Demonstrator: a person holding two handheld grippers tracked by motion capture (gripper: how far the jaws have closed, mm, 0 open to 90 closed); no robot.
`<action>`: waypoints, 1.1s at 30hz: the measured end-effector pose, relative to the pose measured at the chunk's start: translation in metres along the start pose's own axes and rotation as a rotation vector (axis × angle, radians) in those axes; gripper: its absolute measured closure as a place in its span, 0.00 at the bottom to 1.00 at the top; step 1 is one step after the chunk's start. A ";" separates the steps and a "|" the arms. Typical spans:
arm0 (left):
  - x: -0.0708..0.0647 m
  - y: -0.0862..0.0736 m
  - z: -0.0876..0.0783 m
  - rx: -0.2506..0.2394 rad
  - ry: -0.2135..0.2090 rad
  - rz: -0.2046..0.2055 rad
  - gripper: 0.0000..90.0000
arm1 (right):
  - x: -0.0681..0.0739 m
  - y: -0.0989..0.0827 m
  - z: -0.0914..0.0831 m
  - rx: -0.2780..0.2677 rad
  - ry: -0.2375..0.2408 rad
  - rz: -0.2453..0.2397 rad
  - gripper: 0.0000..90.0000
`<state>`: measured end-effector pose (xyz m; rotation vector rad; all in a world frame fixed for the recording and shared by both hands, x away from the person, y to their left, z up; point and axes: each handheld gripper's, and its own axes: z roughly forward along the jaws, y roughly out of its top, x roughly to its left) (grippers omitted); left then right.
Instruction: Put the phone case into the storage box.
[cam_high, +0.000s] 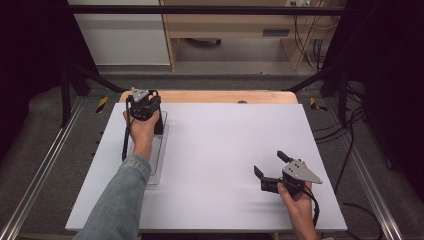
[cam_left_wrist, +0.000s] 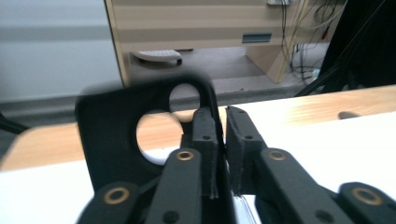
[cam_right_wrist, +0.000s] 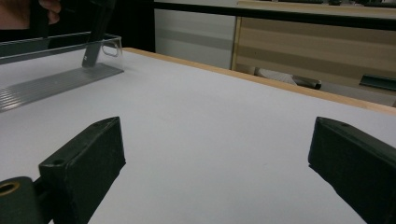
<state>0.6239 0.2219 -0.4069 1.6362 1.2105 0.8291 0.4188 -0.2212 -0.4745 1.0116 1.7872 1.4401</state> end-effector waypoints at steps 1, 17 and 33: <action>-0.001 0.001 -0.001 0.001 0.004 0.008 0.88 | 0.000 0.000 0.000 0.000 0.000 0.000 0.04; -0.008 0.012 -0.026 0.009 -0.025 0.031 0.48 | 0.001 0.000 0.000 -0.001 0.001 -0.005 0.04; -0.016 0.002 -0.047 0.034 -0.124 -0.003 0.25 | 0.005 0.002 0.000 0.004 -0.016 -0.014 0.04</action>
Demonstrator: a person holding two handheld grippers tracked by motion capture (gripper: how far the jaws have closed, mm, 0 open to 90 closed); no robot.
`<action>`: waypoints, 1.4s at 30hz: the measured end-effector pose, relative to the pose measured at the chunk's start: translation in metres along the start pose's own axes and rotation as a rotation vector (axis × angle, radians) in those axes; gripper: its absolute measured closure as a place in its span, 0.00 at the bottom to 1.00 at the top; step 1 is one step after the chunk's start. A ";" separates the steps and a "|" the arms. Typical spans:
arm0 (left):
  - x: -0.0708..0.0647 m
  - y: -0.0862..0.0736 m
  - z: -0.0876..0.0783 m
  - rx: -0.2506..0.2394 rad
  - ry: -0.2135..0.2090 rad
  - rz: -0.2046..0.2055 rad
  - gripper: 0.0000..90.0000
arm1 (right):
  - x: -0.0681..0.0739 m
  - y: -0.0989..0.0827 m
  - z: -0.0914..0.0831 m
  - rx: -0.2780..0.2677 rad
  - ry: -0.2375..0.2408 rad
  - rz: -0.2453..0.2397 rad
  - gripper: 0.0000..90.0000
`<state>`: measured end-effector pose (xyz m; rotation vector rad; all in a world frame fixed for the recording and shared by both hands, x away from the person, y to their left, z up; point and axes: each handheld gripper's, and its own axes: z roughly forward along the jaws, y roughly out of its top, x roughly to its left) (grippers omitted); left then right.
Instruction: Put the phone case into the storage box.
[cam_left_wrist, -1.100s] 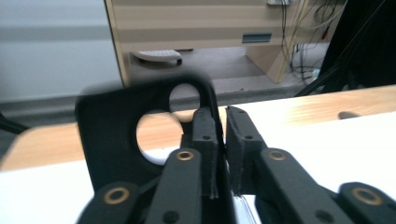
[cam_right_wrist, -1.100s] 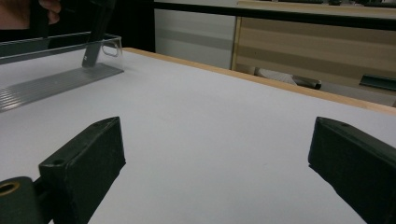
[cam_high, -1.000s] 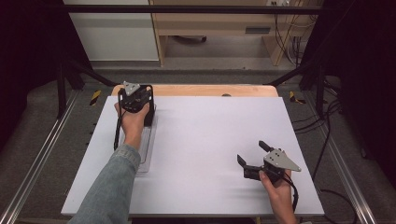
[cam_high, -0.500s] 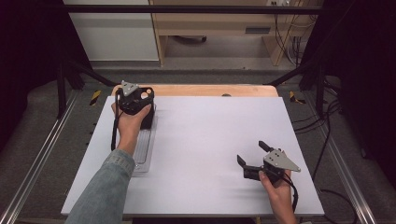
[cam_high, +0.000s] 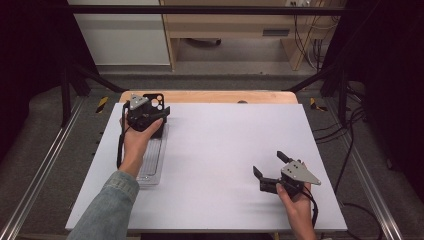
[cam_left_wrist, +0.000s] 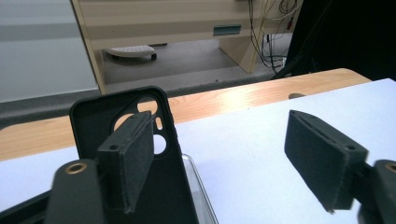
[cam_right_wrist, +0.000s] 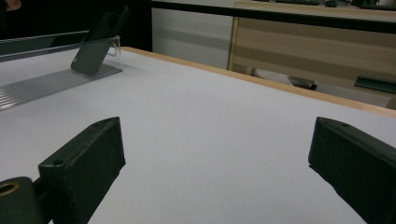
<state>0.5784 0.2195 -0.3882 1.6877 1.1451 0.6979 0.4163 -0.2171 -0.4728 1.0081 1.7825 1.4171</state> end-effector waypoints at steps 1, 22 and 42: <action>0.000 -0.001 -0.001 -0.001 -0.002 0.001 0.24 | 0.000 0.000 0.000 0.005 -0.002 0.000 0.04; 0.000 -0.010 -0.018 -0.026 -0.013 -0.004 0.16 | 0.000 0.000 0.001 0.026 -0.022 0.041 0.04; -0.016 -0.008 -0.033 -0.064 -0.064 -0.025 0.13 | -0.001 0.004 -0.003 0.040 -0.036 0.045 0.05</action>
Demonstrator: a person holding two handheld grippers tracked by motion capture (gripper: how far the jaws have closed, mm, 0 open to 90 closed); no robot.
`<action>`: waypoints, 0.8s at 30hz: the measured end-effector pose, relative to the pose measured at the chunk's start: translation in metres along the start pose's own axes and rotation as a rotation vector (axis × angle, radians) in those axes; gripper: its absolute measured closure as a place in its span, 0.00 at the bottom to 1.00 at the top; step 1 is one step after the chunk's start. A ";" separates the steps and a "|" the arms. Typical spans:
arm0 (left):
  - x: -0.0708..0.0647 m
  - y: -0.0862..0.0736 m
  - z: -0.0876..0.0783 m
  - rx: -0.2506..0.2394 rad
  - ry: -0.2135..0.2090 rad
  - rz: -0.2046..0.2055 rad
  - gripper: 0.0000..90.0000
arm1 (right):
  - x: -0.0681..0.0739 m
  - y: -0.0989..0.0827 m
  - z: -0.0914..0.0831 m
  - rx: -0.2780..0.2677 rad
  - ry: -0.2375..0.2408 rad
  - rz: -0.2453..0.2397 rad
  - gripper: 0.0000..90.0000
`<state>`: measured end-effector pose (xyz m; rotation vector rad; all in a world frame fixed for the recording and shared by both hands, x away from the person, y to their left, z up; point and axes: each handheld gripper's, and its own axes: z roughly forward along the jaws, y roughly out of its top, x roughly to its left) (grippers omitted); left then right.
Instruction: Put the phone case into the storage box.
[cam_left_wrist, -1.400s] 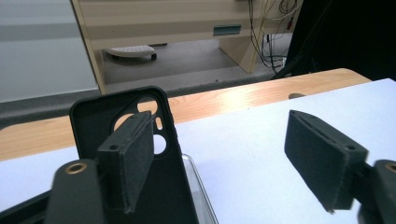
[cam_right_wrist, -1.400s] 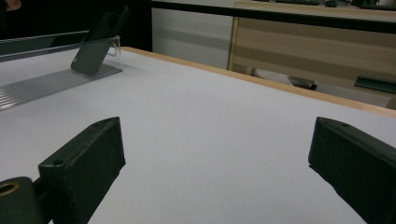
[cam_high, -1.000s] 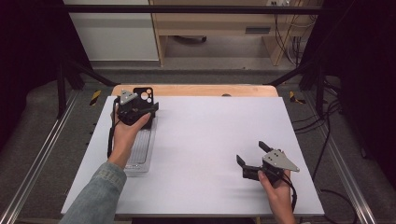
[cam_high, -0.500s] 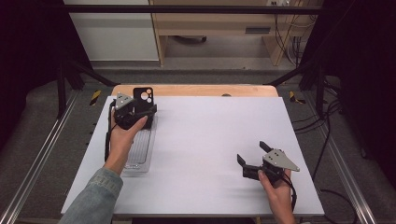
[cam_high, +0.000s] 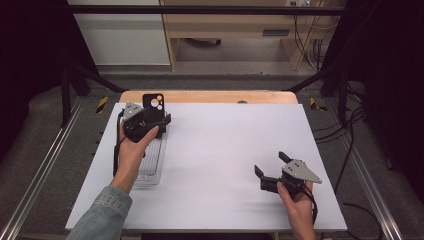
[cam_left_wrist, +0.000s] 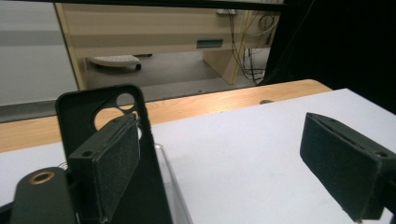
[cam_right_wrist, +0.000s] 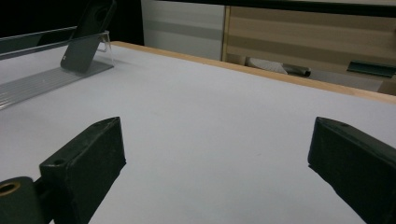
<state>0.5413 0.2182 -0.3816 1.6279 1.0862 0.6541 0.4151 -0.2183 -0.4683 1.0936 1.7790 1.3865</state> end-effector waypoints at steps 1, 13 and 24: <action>-0.001 0.000 -0.001 -0.004 -0.003 0.001 0.12 | 0.000 0.000 0.000 0.002 -0.001 0.003 0.04; -0.022 0.004 -0.006 -0.029 -0.040 0.047 0.08 | -0.002 0.001 -0.001 0.017 0.000 0.010 0.04; -0.049 0.005 -0.008 -0.049 -0.093 0.092 0.08 | -0.004 0.002 -0.002 0.025 0.010 0.010 0.04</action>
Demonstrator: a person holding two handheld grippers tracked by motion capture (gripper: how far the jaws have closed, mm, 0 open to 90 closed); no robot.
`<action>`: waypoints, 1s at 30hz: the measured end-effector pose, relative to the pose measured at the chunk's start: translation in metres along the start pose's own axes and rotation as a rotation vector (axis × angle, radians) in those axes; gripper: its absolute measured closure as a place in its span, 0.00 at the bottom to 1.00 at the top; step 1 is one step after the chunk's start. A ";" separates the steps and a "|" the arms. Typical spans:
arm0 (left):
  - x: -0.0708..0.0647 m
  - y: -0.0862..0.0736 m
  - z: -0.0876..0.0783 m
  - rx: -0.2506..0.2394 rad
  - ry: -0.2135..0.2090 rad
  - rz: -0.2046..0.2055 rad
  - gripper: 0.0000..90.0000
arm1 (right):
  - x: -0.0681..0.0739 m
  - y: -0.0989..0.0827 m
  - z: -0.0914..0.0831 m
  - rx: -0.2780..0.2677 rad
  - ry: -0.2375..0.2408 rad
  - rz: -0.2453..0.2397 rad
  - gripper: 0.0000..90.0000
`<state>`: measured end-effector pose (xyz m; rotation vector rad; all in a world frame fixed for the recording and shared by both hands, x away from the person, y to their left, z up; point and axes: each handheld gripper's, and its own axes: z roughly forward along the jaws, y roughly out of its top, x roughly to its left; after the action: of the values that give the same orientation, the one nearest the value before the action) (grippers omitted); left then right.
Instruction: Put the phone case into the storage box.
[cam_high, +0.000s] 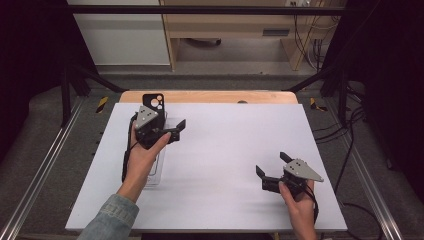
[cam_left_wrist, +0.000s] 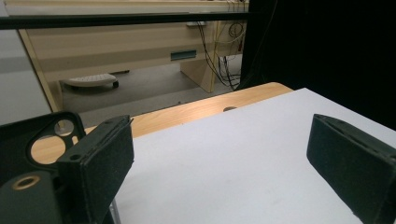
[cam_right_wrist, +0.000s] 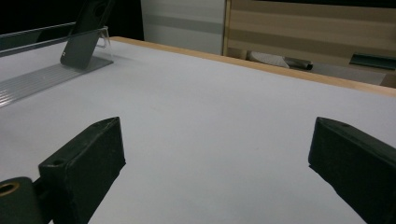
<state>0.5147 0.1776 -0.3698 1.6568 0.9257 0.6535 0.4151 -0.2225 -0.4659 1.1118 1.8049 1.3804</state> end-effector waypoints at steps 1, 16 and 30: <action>0.000 0.000 0.000 0.000 0.000 0.000 0.08 | 0.000 0.000 0.000 0.000 0.000 0.000 0.04; -0.022 -0.001 -0.006 -0.034 -0.076 0.027 0.04 | -0.002 0.001 -0.003 -0.031 0.000 -0.007 0.04; -0.041 -0.010 -0.020 -0.082 -0.133 0.051 0.03 | -0.002 -0.001 -0.002 -0.033 0.063 0.019 0.03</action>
<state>0.4744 0.1551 -0.3724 1.6343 0.7545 0.5996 0.4138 -0.2256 -0.4664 1.0820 1.8137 1.4664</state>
